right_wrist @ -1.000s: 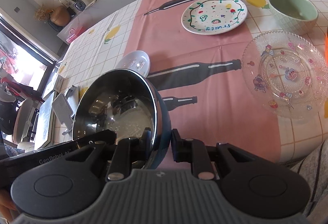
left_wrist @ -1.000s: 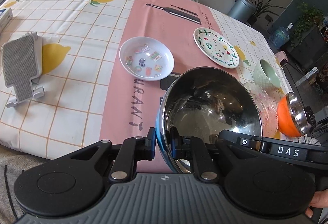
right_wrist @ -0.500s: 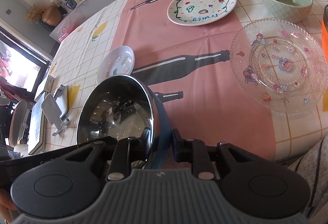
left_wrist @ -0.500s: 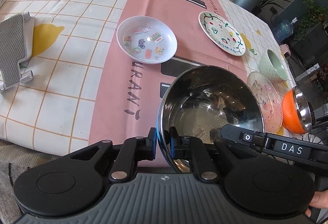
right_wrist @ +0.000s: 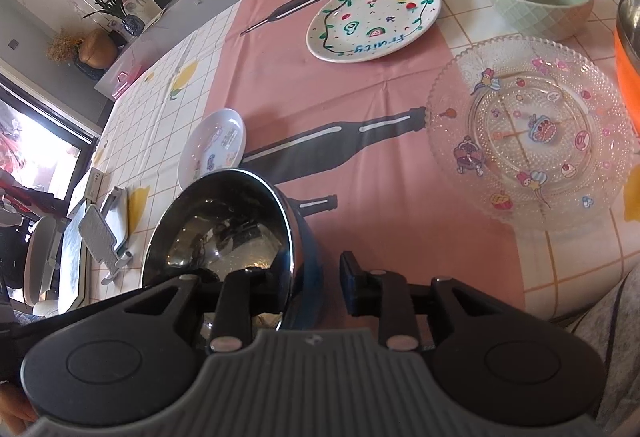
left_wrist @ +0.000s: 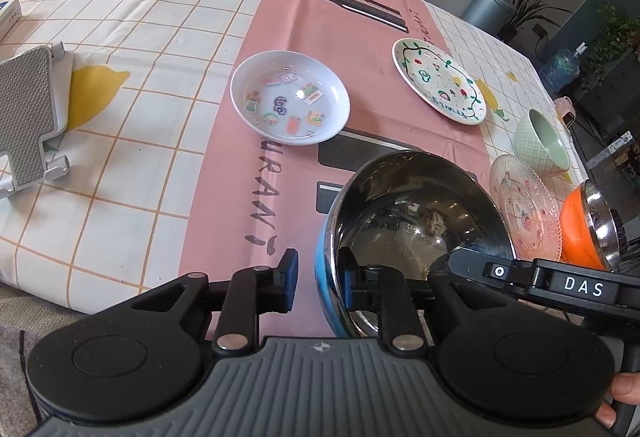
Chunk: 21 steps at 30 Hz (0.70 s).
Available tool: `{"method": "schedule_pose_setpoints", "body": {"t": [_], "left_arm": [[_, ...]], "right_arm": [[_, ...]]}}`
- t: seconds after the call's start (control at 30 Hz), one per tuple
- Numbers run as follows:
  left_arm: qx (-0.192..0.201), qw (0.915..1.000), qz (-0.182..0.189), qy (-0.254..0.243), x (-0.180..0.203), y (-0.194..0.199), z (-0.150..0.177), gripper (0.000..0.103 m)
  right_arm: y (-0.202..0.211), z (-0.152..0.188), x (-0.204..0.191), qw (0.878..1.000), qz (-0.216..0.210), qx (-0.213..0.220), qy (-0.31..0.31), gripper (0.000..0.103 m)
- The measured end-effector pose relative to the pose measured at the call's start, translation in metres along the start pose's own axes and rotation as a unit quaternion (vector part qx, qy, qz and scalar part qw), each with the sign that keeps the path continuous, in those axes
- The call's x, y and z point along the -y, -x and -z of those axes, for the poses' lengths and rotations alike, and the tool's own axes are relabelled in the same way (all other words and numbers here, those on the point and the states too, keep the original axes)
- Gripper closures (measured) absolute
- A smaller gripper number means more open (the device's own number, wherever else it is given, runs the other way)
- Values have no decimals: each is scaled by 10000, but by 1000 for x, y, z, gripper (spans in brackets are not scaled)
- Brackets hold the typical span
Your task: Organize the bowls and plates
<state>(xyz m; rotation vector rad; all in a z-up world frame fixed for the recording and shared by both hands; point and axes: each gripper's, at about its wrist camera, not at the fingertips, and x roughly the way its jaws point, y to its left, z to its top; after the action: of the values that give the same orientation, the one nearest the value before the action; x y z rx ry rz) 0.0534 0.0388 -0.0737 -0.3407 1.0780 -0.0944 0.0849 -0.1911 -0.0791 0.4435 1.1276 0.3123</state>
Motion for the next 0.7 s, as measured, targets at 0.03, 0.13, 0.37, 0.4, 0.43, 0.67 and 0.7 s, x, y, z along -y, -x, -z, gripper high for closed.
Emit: {"method": "schedule_pose_setpoints", "body": {"t": [0.03,0.13,0.37,0.4,0.43,0.67,0.7], "left_arm": [[0,10000,-21,29,-1,-1,0,74],[51,10000,-42,69,-2,1,-1,70],[420,9989,-122,147,-4,9,-3,48],[462,9987,-134,152,-4,10,-3,45],[499,9985,-152,147,-4,11,-3,42],[602,9963,-615,19,0,5,-3,31],[609,9962,-619,19,-1,5,-3,30]], "right_arm": [[0,0,1,10000,-10,-2,-6,76],[1,-1,0,10000,-13,19,13,74],[6,-2,0,9999,-9,109,87,64],[6,-2,0,9999,-6,111,106,64],[6,-2,-1,9998,-3,109,135,62],[2,1,-12,9984,169,188,511,28],[2,2,-14,9979,213,202,582,28]]}}
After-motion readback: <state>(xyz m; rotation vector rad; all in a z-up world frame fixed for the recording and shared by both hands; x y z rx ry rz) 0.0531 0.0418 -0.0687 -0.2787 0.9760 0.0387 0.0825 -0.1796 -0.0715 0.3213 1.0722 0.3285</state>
